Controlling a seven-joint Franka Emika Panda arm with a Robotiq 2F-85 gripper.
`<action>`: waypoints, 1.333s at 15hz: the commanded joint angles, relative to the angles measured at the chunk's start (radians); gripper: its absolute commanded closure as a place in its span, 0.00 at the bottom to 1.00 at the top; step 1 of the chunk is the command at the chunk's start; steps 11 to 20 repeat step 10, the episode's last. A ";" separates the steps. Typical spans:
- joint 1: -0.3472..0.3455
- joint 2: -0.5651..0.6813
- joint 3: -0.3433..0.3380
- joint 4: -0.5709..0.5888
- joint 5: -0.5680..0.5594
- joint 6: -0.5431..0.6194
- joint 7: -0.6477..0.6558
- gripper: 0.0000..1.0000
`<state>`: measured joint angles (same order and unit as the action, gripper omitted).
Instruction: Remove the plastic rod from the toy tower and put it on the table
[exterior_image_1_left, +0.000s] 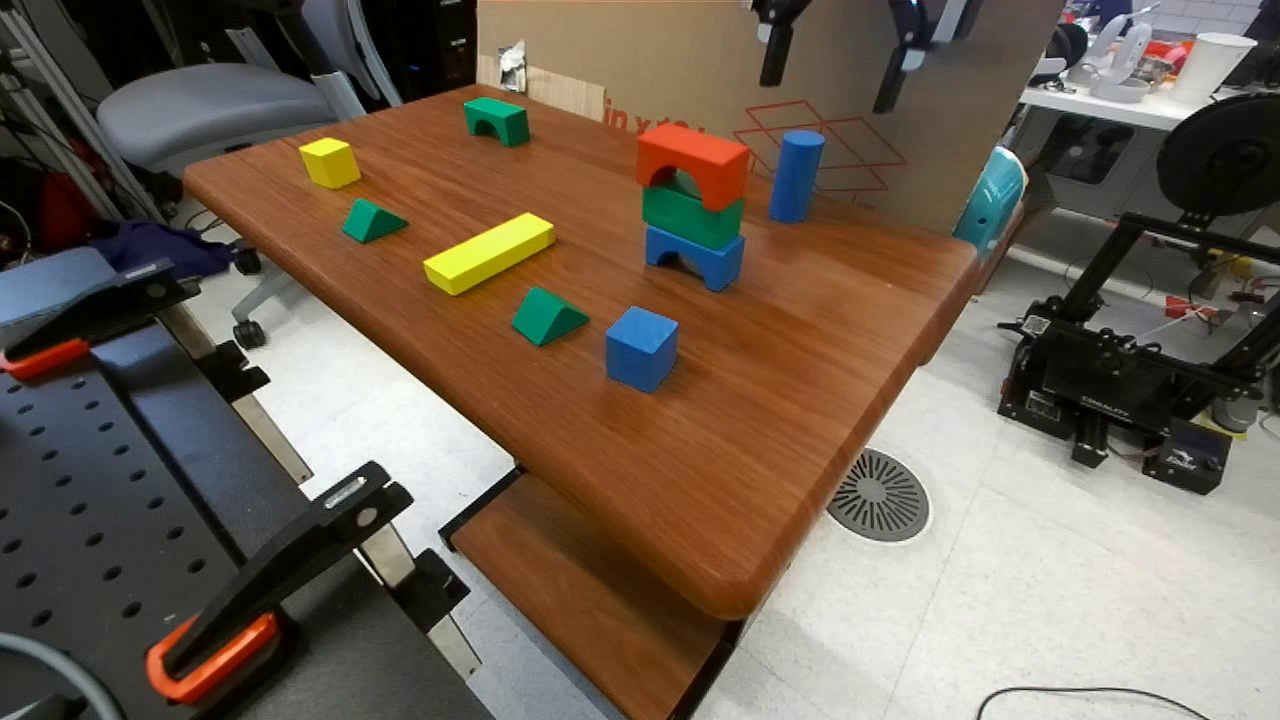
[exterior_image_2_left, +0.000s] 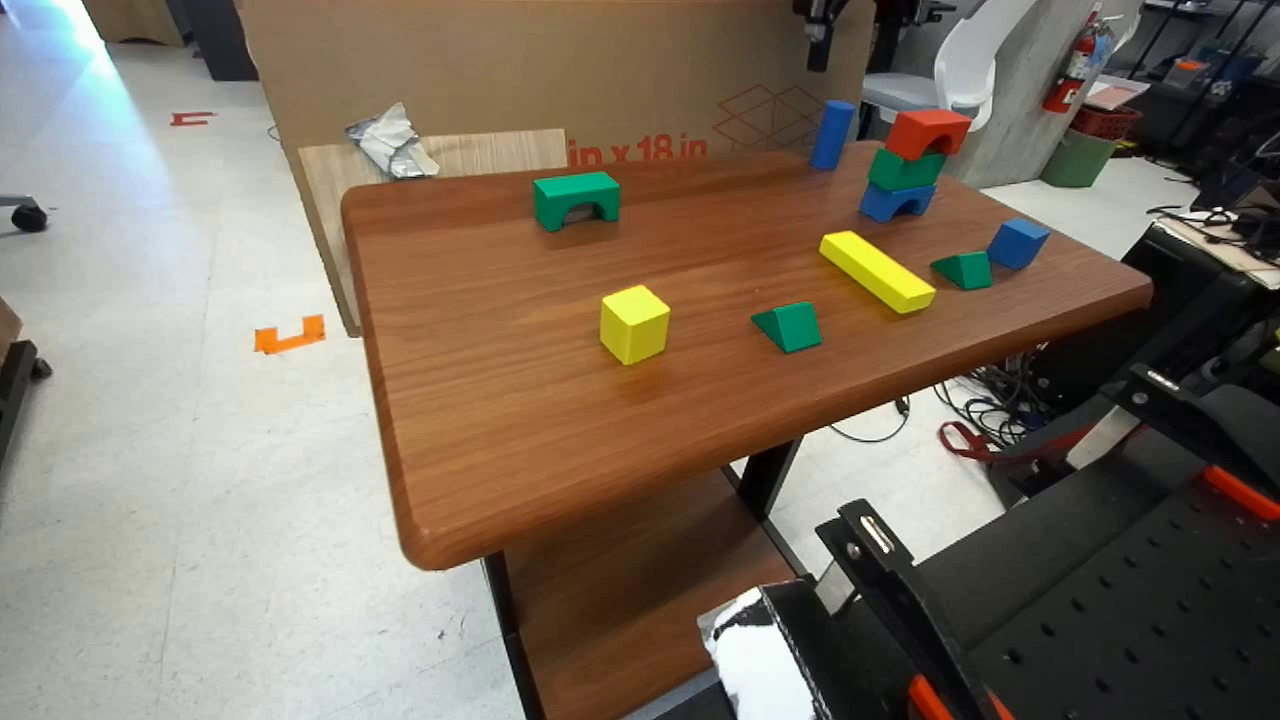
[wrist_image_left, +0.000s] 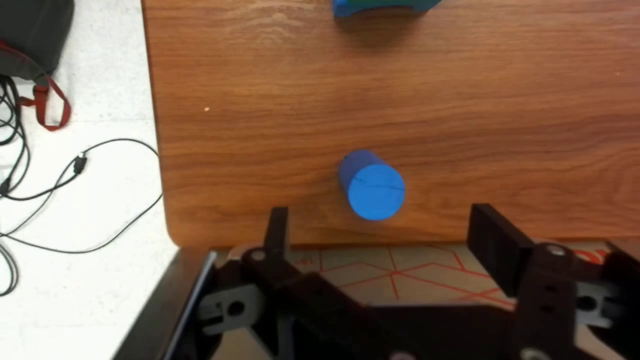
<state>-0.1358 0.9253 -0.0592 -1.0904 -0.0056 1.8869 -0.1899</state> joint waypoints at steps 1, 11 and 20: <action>0.001 -0.210 0.001 -0.196 -0.018 0.073 0.003 0.00; -0.010 -0.238 0.005 -0.181 -0.005 0.059 0.007 0.00; -0.010 -0.238 0.005 -0.181 -0.005 0.059 0.007 0.00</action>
